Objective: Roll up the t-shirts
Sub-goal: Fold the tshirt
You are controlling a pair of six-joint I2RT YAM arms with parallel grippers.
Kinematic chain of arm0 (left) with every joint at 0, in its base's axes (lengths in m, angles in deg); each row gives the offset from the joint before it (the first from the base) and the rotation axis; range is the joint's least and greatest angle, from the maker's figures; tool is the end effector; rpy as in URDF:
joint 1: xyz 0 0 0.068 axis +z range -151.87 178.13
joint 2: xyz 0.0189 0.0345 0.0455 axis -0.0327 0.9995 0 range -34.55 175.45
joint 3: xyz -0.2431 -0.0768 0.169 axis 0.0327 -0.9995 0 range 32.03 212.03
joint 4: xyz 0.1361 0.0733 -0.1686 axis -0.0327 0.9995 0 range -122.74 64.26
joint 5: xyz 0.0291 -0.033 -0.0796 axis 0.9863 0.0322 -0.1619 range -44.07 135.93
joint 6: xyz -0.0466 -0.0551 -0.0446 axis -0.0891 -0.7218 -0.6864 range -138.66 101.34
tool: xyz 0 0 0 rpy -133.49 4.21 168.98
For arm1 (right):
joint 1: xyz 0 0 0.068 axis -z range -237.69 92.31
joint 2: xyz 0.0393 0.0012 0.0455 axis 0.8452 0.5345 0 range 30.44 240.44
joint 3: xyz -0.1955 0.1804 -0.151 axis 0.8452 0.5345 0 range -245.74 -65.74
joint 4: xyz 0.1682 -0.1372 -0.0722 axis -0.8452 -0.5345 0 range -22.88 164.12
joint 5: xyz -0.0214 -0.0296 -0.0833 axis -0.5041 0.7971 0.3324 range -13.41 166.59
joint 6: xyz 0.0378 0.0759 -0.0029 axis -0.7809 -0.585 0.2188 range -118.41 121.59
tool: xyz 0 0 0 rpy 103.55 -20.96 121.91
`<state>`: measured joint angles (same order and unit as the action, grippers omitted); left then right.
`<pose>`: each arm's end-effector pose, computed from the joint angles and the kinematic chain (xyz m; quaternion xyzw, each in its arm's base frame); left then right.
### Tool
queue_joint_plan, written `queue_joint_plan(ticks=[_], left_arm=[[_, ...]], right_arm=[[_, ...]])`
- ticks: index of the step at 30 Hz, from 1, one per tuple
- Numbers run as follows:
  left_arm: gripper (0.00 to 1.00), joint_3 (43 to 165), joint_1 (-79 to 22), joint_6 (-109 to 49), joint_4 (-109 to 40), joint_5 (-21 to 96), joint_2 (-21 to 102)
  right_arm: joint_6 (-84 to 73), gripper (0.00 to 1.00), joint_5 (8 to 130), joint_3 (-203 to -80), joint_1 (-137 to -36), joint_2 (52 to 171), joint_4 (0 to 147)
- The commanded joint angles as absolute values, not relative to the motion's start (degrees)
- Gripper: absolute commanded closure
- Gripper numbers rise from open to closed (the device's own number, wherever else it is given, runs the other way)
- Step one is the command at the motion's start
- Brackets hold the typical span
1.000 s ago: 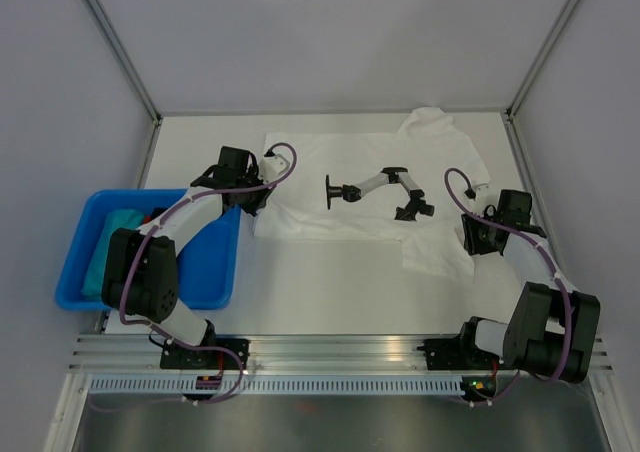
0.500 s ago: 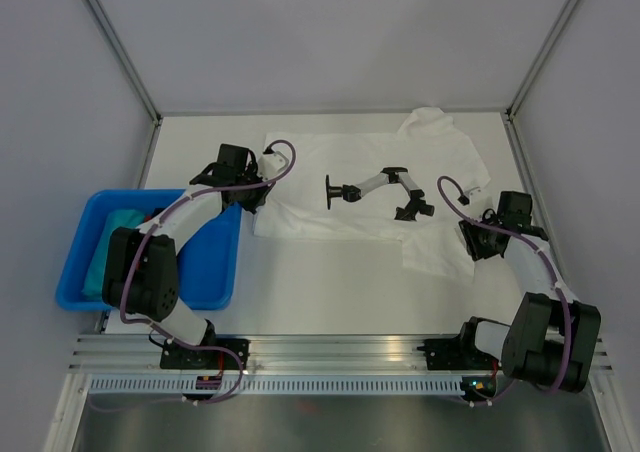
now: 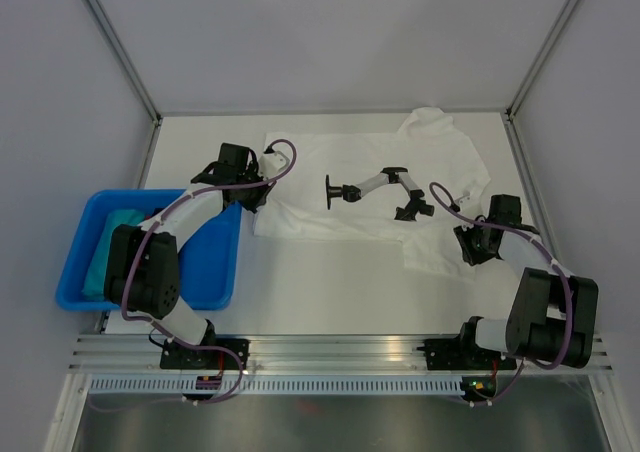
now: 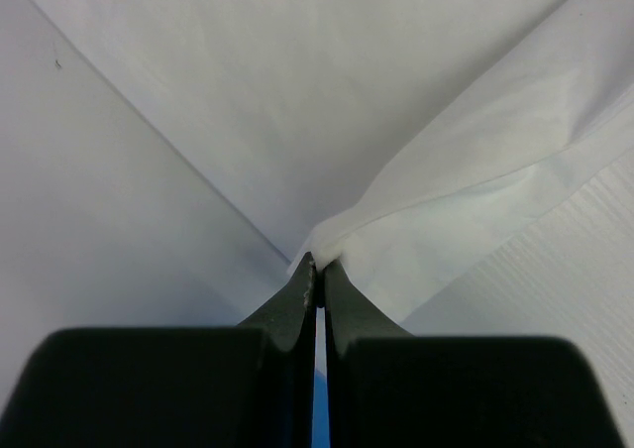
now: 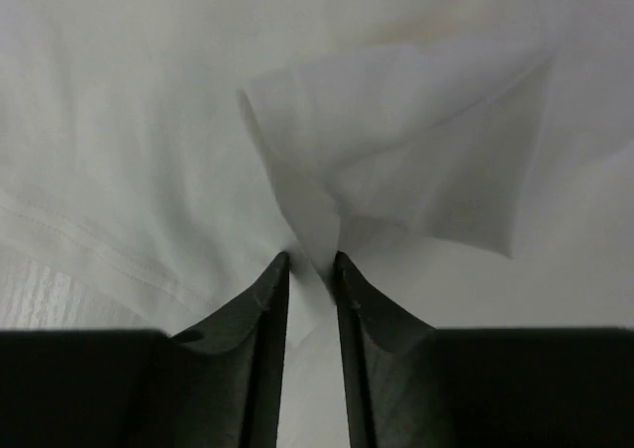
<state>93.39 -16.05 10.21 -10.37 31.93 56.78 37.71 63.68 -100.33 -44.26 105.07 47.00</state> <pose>0.3136 -0.0979 0.2428 0.3812 0.8595 -0.0734 0.3325 0.1956 -0.0297 0.1767 -0.2134 0.9506 0.0176 0.2249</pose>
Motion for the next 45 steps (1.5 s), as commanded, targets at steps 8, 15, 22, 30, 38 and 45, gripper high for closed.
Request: queue_joint_plan(ticks=[8,15,22,30,38,45], left_arm=[[0.98,96.10,-15.76,8.85,-10.59,31.34,56.68],[0.98,96.36,-15.76,9.20,-10.59,33.36,56.50],[0.98,96.80,-15.76,8.77,-10.59,35.20,57.73],[0.98,99.52,-15.76,7.97,-10.68,38.54,62.04],[0.98,102.33,-15.76,8.06,-10.59,40.83,65.03],[0.98,104.18,-15.76,7.80,-10.42,41.53,66.43]], right_arm=[[37.45,1.00,64.20,-105.64,-44.60,108.15,44.77],[38.68,1.00,53.23,-110.47,-44.60,104.89,39.14],[39.21,1.00,40.23,-115.30,-42.41,105.15,37.29],[35.26,1.00,34.93,-119.62,-38.27,106.73,42.47],[27.80,1.00,36.07,-120.67,-38.27,110.24,53.27],[26.29,1.00,40.99,-124.01,-38.27,114.02,53.90]])
